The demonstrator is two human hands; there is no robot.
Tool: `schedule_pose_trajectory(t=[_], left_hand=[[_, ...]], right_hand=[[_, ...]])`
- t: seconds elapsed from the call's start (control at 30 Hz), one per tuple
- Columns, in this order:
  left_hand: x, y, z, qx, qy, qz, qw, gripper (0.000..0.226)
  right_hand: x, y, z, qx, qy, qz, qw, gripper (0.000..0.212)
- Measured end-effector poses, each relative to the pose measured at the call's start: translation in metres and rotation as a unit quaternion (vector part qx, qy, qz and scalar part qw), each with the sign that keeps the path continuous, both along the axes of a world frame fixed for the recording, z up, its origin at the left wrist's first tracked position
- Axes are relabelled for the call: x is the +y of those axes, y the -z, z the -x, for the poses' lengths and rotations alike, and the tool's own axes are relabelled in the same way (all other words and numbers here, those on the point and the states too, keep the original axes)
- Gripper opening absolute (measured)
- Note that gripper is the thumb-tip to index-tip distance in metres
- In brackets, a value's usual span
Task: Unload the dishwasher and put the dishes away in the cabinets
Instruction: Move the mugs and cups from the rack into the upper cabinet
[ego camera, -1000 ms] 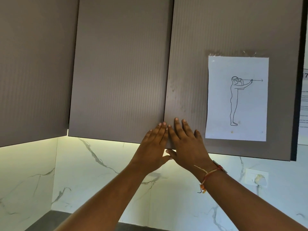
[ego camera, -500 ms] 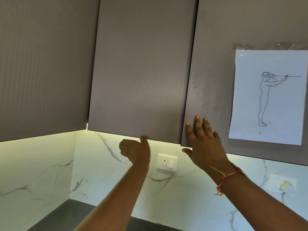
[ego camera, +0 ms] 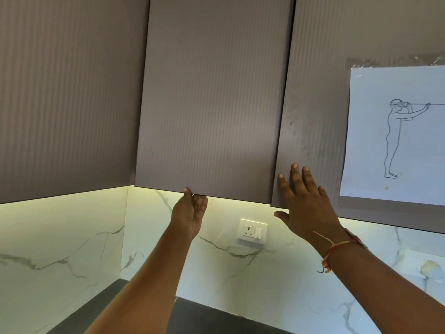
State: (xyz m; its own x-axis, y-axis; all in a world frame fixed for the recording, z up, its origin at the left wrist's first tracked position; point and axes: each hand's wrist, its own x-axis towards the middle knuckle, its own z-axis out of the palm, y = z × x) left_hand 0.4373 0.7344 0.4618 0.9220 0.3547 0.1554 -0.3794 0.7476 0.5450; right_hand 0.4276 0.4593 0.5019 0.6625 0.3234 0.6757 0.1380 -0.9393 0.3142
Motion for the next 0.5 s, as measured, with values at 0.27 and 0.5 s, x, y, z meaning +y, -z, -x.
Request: schedule_pose_trajectory(t=[0.27, 0.5], left_hand=[[-0.017, 0.018, 0.056, -0.043, -0.095, -0.067, 0.992, 0.028], [-0.065, 0.028, 0.133, -0.077, -0.25, -0.167, 0.951, 0.029]], right_hand=[[0.0, -0.002, 0.008, 0.015, 0.003, -0.007, 1.0, 0.094], [0.001, -0.004, 0.006, 0.037, 0.001, -0.018, 0.999, 0.094]])
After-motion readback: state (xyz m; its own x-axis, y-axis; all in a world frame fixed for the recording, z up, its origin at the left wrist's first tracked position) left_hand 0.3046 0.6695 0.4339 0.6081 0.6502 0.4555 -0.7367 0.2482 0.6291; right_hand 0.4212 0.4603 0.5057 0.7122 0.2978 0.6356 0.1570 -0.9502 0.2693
